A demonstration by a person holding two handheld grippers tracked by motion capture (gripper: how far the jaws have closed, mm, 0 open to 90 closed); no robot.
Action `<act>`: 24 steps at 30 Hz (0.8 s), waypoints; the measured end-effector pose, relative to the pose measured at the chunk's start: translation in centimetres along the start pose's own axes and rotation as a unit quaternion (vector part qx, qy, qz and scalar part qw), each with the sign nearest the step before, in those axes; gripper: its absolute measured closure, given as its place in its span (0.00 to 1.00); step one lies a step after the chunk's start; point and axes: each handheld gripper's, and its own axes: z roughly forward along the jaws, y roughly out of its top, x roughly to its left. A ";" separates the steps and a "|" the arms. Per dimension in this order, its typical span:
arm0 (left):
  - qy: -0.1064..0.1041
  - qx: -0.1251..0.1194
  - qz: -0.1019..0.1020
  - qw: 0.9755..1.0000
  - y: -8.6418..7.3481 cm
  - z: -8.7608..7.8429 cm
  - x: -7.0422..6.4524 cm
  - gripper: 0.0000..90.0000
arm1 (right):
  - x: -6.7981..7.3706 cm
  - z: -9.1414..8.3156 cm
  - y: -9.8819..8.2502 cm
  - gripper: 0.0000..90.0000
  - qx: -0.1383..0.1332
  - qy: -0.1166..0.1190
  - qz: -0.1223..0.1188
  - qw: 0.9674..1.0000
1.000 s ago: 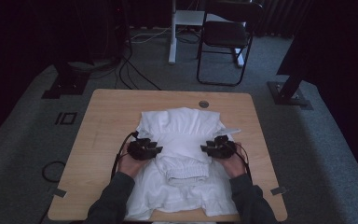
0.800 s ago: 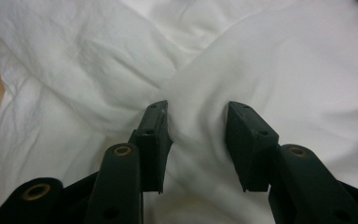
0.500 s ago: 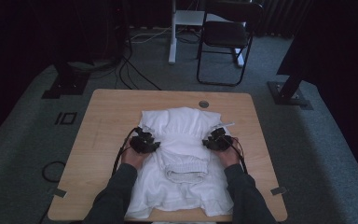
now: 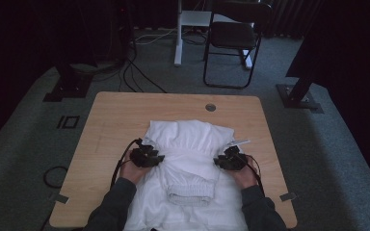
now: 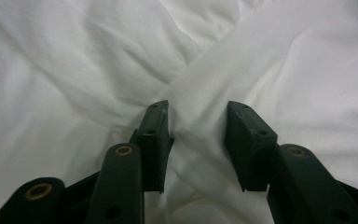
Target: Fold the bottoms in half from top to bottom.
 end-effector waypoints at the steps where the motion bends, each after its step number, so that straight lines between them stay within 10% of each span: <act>1: 0.007 -0.010 -0.004 1.000 0.4 -0.4 0.4 0.62 | -0.2 -0.2 0.1 0.73 -0.006 0.003 -0.002 1.000; 9: 0.110 -0.032 -0.065 0.991 5.3 0.5 6.1 0.52 | -5.7 -2.5 3.5 0.87 -0.086 -0.065 0.073 0.991; 15: 0.132 -0.012 -0.101 0.986 6.8 3.5 8.6 0.44 | -8.2 -0.2 5.4 0.65 -0.088 -0.084 0.109 0.987; 20: 0.139 0.001 -0.101 0.985 7.4 5.2 8.9 0.42 | -9.6 1.4 6.3 0.58 -0.080 -0.094 0.129 0.984; 24: 0.123 0.027 -0.138 0.982 6.8 6.9 9.5 0.45 | -10.7 2.8 6.5 0.57 -0.063 -0.092 0.158 0.981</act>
